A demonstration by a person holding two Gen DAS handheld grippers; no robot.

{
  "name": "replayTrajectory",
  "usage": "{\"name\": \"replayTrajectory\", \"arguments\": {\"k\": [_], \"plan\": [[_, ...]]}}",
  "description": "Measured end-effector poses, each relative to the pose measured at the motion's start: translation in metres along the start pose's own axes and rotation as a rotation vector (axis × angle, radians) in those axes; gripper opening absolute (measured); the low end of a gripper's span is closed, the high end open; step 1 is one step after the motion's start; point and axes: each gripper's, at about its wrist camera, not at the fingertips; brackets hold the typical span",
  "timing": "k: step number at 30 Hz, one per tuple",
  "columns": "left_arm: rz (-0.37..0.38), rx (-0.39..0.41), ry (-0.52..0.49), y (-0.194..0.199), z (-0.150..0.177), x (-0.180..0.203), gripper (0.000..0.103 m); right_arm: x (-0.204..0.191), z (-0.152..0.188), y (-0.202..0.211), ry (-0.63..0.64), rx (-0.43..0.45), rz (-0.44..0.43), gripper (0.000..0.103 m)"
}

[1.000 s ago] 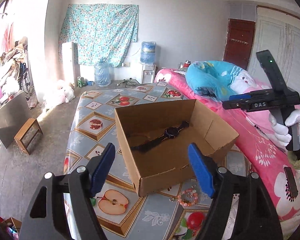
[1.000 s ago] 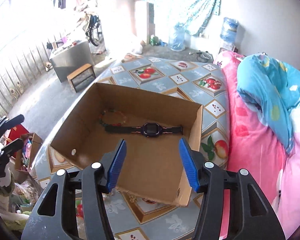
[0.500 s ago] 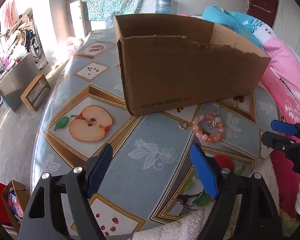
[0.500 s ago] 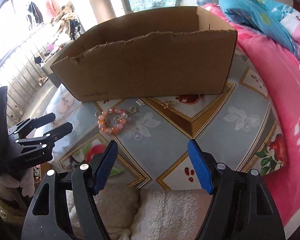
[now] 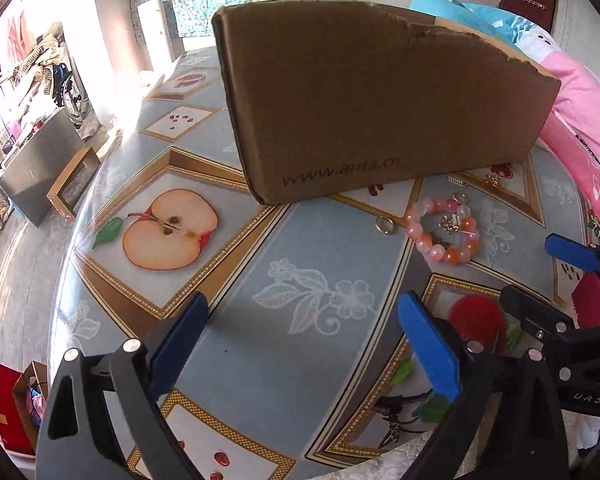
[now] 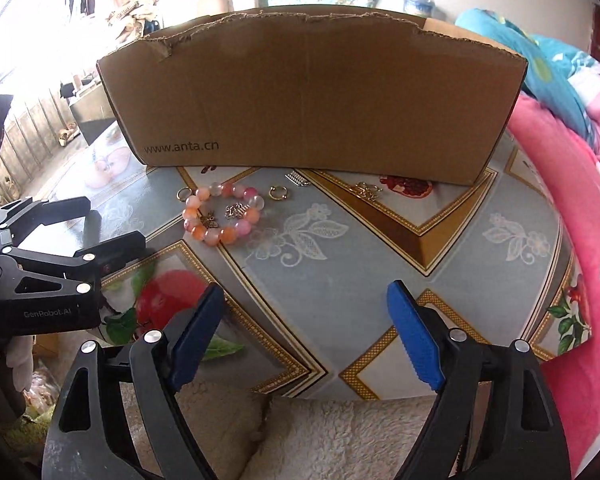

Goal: Organize jewelry
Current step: 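Move both grippers back toward the pink-orange bead bracelet on the table, then grasp the pink-orange bead bracelet with the left gripper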

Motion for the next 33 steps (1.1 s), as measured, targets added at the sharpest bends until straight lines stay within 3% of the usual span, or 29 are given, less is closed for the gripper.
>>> {"name": "replayTrajectory", "arguments": {"k": [3, 15, 21, 24, 29, 33], "plan": [[-0.001, -0.002, -0.002, 0.000, -0.001, 0.000, 0.098, -0.003, 0.002, 0.000, 0.008, 0.000, 0.000, 0.094], [-0.016, 0.019, -0.001, 0.002, 0.003, 0.001, 0.099, -0.007, 0.023, -0.003, 0.001, 0.035, -0.003, 0.095], [0.008, -0.018, -0.043, 0.002, -0.001, 0.002, 0.098, -0.006, 0.031, 0.000, 0.017, 0.048, -0.002, 0.095], [0.008, 0.002, -0.067, 0.007, -0.004, 0.007, 0.088, -0.004, 0.036, 0.005, 0.024, 0.066, 0.010, 0.092], [0.112, 0.033, -0.029, 0.014, -0.016, 0.015, 0.065, 0.006, 0.046, 0.008, 0.005, 0.097, -0.017, 0.076], [0.180, 0.030, -0.058, 0.013, -0.027, 0.031, 0.049, 0.013, 0.052, 0.007, -0.003, 0.118, -0.031, 0.074]]}}
Point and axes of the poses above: each gripper's, at about its wrist camera, not at the fingertips, and y roughly against the way its jaws point, x to its right, z to its underside, and after that the axes turned 11 degrees about z, right-handed
